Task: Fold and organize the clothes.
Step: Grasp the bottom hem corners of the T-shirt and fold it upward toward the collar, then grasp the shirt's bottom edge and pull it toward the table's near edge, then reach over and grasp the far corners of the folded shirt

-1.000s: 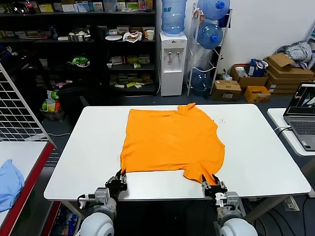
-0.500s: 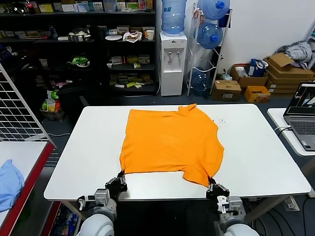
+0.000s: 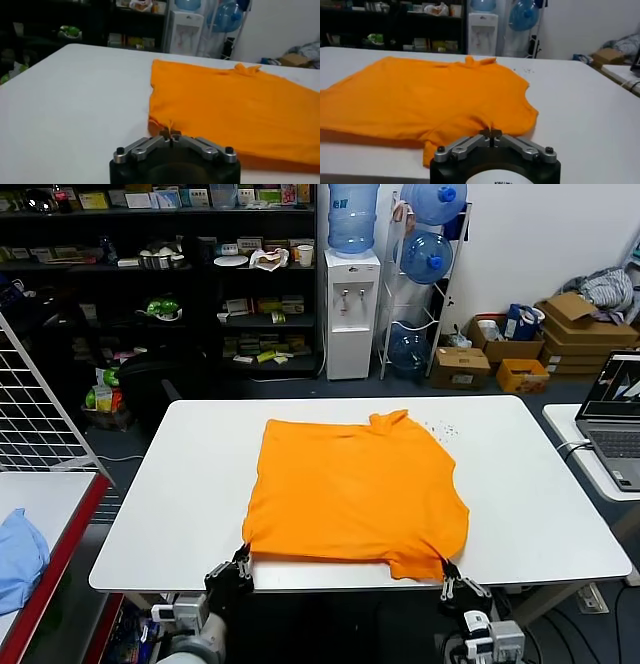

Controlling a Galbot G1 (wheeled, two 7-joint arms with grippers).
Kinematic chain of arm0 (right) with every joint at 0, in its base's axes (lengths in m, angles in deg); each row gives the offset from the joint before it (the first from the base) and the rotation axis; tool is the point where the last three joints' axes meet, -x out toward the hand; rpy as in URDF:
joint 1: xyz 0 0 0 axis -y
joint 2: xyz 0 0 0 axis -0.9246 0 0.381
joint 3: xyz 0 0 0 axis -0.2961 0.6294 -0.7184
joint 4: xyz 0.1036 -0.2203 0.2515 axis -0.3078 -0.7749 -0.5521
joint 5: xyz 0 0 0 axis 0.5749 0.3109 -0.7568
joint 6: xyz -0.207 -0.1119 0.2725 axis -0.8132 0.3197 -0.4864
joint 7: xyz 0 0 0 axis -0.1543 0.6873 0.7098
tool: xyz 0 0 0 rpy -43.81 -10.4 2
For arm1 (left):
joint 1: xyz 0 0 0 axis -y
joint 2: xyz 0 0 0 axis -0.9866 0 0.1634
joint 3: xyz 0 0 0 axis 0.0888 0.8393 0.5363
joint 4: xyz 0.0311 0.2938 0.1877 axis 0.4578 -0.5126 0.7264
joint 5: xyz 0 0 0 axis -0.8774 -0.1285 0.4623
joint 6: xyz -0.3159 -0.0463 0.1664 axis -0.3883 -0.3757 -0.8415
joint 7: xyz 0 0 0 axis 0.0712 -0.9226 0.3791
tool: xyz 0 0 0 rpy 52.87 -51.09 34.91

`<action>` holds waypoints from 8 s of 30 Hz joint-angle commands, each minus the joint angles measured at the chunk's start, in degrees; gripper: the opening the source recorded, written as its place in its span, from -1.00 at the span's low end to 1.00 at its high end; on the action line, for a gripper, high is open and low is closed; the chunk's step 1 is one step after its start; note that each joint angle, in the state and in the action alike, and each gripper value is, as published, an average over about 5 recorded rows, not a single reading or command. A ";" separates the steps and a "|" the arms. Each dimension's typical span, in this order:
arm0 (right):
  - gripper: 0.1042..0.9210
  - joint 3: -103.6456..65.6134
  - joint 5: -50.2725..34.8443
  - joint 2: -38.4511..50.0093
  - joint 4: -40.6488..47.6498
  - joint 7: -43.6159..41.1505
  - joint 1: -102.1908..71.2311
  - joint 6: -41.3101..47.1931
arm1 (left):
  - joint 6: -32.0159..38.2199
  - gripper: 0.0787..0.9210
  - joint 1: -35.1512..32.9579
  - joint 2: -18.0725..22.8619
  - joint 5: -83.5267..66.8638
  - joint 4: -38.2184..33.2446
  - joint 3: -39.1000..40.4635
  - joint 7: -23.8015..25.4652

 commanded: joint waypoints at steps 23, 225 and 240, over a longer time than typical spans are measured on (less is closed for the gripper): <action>-0.96 4.24 -21.16 9.94 13.87 12.82 32.82 6.53 | 0.32 -0.96 25.61 0.70 -9.29 15.31 7.06 -2.01; 1.00 20.06 -35.61 5.68 54.45 12.25 72.84 20.96 | -7.97 1.00 58.67 1.18 -23.88 48.96 20.81 10.22; 1.00 20.11 -34.81 4.34 56.77 11.45 73.21 21.57 | -8.04 0.99 56.48 1.22 -21.86 47.91 20.76 10.53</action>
